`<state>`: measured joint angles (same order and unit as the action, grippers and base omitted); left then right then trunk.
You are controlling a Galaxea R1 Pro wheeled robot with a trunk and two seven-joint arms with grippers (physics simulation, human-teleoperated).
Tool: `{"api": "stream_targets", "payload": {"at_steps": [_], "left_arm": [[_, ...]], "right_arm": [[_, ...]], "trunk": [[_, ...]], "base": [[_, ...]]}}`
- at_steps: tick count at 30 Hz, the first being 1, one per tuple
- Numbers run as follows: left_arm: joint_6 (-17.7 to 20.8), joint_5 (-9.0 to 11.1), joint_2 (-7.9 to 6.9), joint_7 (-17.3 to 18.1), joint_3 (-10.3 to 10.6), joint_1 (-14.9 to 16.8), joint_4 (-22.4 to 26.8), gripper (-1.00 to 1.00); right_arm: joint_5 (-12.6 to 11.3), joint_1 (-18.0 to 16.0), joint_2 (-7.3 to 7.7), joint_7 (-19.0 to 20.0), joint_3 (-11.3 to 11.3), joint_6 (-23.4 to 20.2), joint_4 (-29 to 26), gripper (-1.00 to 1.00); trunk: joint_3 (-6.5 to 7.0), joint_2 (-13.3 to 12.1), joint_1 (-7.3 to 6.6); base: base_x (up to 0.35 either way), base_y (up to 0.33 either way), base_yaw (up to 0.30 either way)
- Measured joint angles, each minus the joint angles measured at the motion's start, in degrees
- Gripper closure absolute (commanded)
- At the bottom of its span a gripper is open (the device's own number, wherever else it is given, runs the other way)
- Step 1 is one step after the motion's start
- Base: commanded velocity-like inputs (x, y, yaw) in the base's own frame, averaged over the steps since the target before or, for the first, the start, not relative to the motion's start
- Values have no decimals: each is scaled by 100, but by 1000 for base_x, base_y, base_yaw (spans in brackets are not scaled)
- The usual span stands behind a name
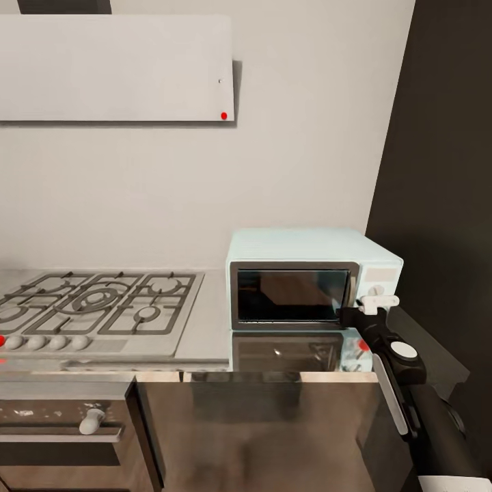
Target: In the kitchen, take the popcorn bag from the countertop, put it into the microwave, and heat it until the popcorn is cooked so the cooked popcorn ends up inside the bag.
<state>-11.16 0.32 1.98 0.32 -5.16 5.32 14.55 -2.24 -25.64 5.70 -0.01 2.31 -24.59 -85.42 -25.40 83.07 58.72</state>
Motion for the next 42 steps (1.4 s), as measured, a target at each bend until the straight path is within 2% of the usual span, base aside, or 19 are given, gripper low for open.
{"api": "stream_targets", "payload": {"at_steps": [1, 3, 13, 17, 42], "left_arm": [[0, 0, 0, 0, 0, 0, 0, -100], [1, -1, 0, 0, -1, -2, 3, -100], [1, 1, 0, 0, -10, -3, 3, -100], [0, 0, 0, 0, 0, 0, 0, -100], [-1, -8, 0, 0, 9, 2, -2, -100]], "right_arm": [[-10, -2, 0, 6, -1, -1, 3, 100], [118, 7, 4, -30, 9, -13, -21, 100], [139, 6, 4, -34, 12, -16, -21, 100], [168, -158, 2, -25, 23, 3, 198, 100], [43, -155, 8, 10, 8, 2, 195, 100]], "trunk": [[0, 0, 0], [0, 0, 0], [0, 0, 0], [1, -3, 4], [0, -3, 1]], "base": [[0, 0, 0], [0, 0, 0], [-3, 0, 0], [-223, 0, 0], [-52, 0, 0]]}}
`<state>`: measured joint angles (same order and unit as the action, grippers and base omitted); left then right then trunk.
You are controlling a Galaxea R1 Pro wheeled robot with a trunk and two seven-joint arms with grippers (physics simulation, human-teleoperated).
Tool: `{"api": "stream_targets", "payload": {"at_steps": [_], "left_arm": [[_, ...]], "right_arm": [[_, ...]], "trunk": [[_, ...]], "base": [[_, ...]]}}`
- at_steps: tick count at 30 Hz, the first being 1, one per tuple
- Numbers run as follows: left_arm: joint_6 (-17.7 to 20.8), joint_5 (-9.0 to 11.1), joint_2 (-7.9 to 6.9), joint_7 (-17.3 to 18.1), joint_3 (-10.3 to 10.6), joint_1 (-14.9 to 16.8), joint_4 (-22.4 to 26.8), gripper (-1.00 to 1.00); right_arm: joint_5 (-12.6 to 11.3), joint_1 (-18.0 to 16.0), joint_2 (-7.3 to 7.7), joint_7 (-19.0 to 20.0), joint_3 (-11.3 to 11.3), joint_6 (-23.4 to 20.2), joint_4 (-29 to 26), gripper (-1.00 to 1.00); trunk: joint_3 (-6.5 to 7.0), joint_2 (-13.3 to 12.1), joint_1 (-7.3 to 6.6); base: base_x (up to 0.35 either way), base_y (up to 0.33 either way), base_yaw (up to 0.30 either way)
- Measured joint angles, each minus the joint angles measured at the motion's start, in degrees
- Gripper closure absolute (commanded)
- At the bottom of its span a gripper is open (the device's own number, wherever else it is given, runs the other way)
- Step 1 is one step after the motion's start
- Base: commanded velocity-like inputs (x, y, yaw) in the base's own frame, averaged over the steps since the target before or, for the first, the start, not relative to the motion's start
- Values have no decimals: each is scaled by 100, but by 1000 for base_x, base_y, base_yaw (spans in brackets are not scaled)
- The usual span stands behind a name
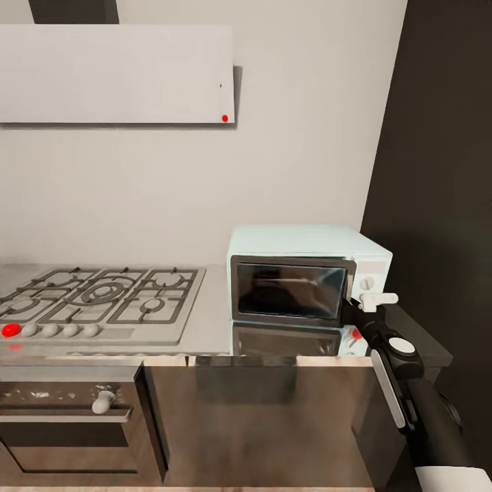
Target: In the kitchen, take the popcorn bag from the countertop, put it into the microwave, and heat it until the popcorn is cooked so the cooked popcorn ends up inside the bag.
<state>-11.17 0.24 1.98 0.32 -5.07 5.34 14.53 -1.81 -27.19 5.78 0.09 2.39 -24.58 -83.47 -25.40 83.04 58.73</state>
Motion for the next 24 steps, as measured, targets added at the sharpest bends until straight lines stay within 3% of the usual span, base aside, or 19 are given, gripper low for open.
{"api": "stream_targets", "payload": {"at_steps": [8, 24], "left_arm": [[0, 0, 0, 0, 4, 0, 0, -100], [0, 0, 0, 0, 10, 0, -1, -100]], "right_arm": [[-17, 0, 0, -4, -2, 2, -1, 100], [-26, -2, -2, 33, -209, 4, -16, 100]], "trunk": [[0, 0, 0], [1, 0, 2]], "base": [[-15, 0, 0], [-167, 0, 0]]}}
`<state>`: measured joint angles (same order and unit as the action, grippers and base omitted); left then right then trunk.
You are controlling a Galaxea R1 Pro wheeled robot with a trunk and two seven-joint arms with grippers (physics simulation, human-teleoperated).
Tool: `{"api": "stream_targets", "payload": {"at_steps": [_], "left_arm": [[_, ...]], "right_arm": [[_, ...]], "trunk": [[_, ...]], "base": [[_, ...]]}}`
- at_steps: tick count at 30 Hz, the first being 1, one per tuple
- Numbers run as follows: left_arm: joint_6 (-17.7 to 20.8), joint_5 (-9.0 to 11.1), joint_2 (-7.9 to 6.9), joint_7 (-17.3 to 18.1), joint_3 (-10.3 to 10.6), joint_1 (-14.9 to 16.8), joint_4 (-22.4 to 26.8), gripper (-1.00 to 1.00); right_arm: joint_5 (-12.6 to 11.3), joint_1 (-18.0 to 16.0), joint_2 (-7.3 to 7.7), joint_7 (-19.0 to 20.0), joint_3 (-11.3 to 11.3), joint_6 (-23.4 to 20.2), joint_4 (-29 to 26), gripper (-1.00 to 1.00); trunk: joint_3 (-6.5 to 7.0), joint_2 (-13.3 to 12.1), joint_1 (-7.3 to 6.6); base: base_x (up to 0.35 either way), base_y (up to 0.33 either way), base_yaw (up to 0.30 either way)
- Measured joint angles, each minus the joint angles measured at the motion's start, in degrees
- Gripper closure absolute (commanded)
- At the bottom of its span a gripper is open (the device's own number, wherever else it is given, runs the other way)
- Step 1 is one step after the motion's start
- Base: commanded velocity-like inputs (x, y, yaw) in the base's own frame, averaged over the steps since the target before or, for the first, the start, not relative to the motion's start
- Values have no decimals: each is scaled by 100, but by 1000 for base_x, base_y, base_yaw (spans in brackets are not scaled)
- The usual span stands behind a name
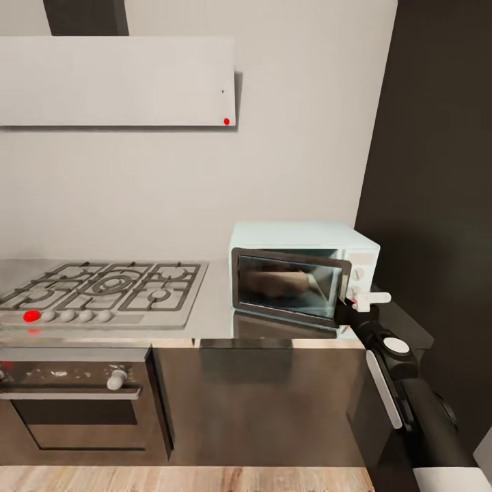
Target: In the kitchen, take the popcorn bag from the countertop, put it into the microwave, and heat it until the popcorn is cooked so the cooked popcorn ends up inside the bag.
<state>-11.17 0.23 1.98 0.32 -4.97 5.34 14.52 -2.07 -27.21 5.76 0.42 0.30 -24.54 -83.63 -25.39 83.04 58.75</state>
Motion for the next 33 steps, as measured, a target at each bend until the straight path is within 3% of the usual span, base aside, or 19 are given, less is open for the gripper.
{"api": "stream_targets", "payload": {"at_steps": [31, 32, 33], "left_arm": [[0, 0, 1, 0, 2, 0, 0, -100], [0, 0, 0, 0, 3, 0, 0, -100], [0, 0, 2, 0, 3, 0, 0, -100]], "right_arm": [[24, 11, -2, 36, -56, -3, -24, 100], [25, 12, -3, 38, -56, -6, -27, -100], [-4, 14, 2, -15, 43, -1, -29, -100]], "trunk": [[0, 0, -1], [0, -1, -1], [-1, 0, -2]], "base": [[-63, 22, 0], [-17, 8, 0], [-7, 3, 0]]}}
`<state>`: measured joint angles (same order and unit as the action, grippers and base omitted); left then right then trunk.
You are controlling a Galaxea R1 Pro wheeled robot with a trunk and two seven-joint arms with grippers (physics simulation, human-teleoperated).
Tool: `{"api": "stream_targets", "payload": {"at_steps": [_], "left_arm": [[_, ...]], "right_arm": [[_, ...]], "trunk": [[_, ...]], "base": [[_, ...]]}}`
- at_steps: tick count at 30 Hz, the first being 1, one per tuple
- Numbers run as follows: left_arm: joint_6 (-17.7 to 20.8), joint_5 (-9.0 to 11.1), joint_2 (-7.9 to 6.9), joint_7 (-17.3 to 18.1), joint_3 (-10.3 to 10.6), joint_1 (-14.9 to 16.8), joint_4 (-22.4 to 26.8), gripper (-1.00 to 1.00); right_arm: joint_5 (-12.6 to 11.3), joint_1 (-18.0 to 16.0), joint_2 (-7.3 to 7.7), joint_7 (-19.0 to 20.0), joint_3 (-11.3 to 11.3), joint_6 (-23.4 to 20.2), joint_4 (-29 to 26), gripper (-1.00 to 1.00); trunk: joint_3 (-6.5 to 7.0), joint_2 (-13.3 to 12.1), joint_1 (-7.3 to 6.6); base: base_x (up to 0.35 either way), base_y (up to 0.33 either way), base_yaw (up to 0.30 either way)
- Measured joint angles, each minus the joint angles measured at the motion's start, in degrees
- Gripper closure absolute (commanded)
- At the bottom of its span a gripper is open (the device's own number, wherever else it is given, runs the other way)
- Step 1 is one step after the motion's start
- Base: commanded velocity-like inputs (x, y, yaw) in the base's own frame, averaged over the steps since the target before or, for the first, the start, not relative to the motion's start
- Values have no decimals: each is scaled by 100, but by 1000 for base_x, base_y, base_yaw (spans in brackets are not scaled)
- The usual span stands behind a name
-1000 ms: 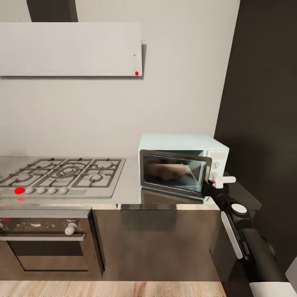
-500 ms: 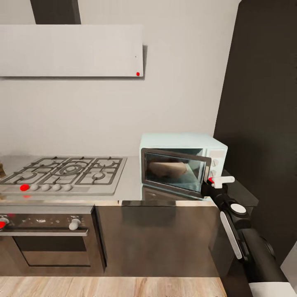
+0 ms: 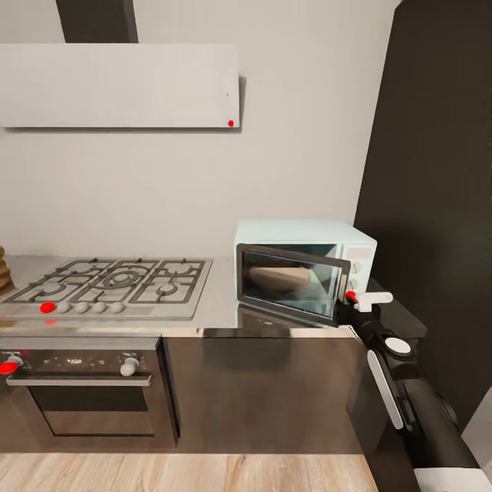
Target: In the kitchen, take the popcorn bag from the countertop, put it into the microwave, and heat it until the popcorn is cooked so the cooked popcorn ends up inside the bag.
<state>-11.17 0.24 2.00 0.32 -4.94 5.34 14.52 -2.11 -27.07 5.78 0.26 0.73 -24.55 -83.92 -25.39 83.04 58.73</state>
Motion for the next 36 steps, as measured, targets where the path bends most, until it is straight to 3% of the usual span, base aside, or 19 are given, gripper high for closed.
{"api": "stream_targets", "payload": {"at_steps": [2, 36], "left_arm": [[1, 1, 0, 0, -1, -1, 2, -100], [-6, 1, -2, 0, -4, -1, 1, -100]], "right_arm": [[78, 2, 1, -25, 171, -2, -2, -100], [87, 30, 1, -26, 172, -3, -31, -100]], "trunk": [[0, 0, 0], [0, 0, 1]], "base": [[-3, 2, 0], [-87, -10, 0]]}}
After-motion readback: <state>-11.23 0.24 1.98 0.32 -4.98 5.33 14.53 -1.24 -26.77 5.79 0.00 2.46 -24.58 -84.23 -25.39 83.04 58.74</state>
